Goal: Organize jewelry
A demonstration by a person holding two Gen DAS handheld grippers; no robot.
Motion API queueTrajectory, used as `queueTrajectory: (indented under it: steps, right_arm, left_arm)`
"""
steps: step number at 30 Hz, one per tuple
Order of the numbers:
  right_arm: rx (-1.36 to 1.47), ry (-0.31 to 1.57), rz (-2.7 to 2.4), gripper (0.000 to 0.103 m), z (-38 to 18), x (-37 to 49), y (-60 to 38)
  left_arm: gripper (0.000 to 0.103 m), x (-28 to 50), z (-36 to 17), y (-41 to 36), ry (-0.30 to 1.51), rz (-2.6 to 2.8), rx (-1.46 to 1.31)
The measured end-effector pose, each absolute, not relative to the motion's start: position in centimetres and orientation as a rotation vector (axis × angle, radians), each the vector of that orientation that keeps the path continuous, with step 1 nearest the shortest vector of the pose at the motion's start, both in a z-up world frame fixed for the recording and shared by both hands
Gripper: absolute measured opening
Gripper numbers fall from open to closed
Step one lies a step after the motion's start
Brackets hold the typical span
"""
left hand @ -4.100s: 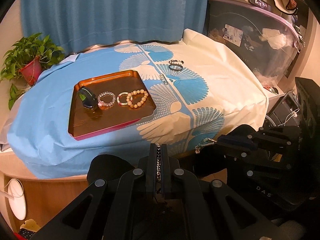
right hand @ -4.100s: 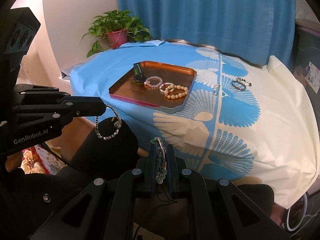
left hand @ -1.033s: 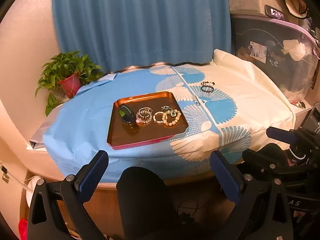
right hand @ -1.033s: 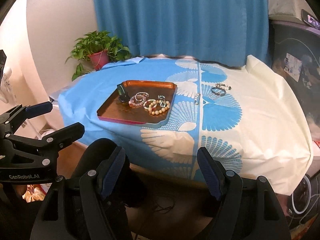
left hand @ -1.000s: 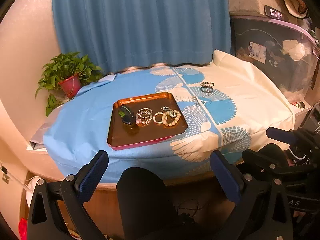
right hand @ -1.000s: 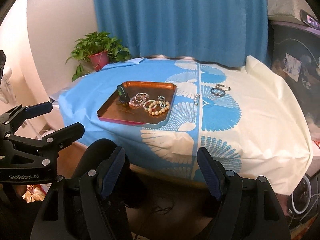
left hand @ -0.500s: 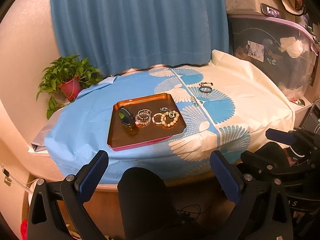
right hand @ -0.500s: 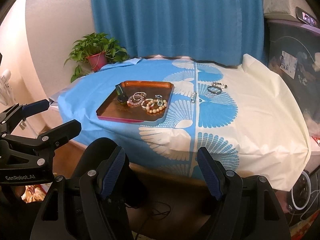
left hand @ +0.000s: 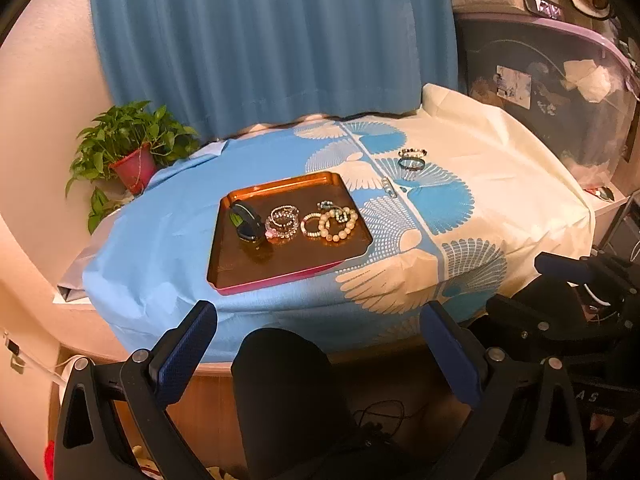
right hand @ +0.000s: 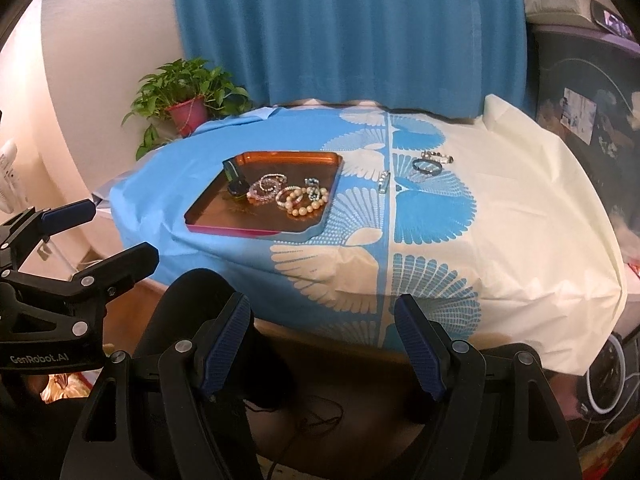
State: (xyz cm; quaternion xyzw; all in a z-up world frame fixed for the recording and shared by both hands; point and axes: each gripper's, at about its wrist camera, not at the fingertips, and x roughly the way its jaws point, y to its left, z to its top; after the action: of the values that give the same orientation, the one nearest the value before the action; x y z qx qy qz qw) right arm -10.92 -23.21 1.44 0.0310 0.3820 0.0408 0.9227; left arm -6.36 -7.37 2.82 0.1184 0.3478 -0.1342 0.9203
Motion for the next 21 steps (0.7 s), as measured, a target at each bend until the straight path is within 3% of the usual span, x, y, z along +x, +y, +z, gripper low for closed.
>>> queueTrajectory:
  steps: [21]
  right_arm:
    - [0.182, 0.849, -0.089, 0.075, -2.3, -3.4, -33.1]
  left_arm:
    - [0.100, 3.9, 2.0, -14.0, 0.788, -0.324, 0.266]
